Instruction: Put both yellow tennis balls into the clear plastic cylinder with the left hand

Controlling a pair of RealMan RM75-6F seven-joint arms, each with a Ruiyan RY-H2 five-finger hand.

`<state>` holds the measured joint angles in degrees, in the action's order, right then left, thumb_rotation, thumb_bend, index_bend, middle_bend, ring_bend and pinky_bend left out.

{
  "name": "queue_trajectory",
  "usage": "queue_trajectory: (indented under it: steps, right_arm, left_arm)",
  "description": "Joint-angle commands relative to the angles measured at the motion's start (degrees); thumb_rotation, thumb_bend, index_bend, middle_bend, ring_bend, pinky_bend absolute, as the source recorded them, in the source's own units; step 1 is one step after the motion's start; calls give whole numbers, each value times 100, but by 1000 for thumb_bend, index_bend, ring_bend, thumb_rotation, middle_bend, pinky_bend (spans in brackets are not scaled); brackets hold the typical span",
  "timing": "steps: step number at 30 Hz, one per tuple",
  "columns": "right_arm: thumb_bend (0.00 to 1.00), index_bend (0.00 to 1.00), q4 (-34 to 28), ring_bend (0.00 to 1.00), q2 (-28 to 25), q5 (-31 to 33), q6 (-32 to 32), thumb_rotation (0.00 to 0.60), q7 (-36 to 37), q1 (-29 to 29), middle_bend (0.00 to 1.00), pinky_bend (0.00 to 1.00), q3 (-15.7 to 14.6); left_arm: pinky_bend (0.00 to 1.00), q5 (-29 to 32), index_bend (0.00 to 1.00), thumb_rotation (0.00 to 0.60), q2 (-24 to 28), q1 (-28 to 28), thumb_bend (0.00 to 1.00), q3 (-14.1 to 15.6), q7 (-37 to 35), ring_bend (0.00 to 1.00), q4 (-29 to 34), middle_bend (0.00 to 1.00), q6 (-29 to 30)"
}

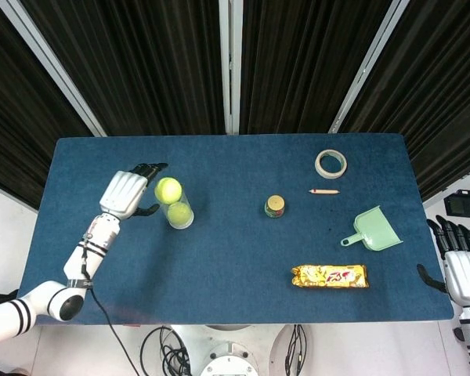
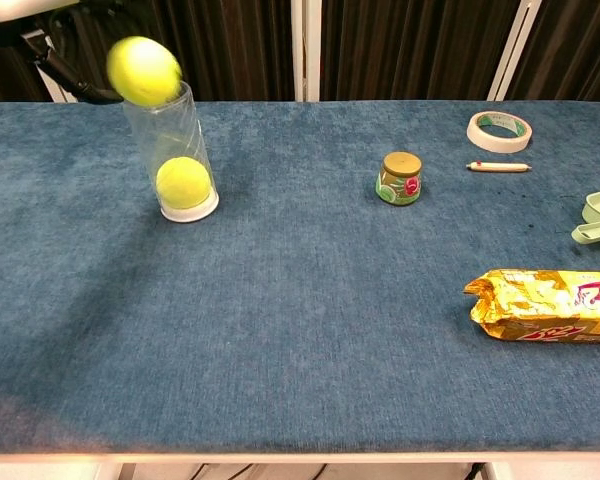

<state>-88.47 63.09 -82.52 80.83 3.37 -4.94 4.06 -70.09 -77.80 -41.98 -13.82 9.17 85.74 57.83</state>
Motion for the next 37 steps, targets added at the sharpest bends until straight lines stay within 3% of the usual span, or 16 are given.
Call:
queue_trajectory:
  steps: [1,9,15,19,22,26,28,32,37]
  right_arm:
    - [248,0,-7,0,3,-7,-16,600,-20,-7,0,0,-10]
    - [248,0,-12,0,-3,6,5,600,-18,8,0,0,-6]
    - [248,0,8,0,-4,-3,22,600,7,16,0,0,-6]
    - [248,0,41,0,-13,-4,50,600,56,38,0,0,-7]
    - [248,0,93,0,-5,40,10,600,64,39,0,0,-7]
    - [248,0,150,0,40,-44,47,600,-27,36,0,0,-35]
    - [260,0,239,0,88,-189,166,600,-119,37,0,0,-52]
    - [272,0,423,0,213,-429,360,600,-205,46,0,0,-92]
    - [272,0,375,0,233,-360,237,600,-327,24,0,0,-113]
  left_arm:
    - [516,-76,108,600,-12,-5,208,25,-50,190,-28,187,46]
    - [469,-161,103,600,49,52,208,46,-118,175,81,187,197]
    - [364,-597,160,600,226,410,201,203,413,160,434,187,1074]
    - [237,-876,177,600,571,1006,163,706,1218,90,843,163,1743]
    - [179,-1286,176,600,855,1647,122,1358,1730,53,1010,139,2302]
    - [167,-1705,175,600,912,2335,107,1843,1190,46,586,123,2956]
    - [164,-1715,164,600,904,2598,107,1936,813,36,383,108,3166]
    - [160,-1515,142,600,894,2997,107,1918,-18,20,3,91,3376]
    - [159,-1206,135,600,913,3137,107,1760,-669,16,-238,82,3148]
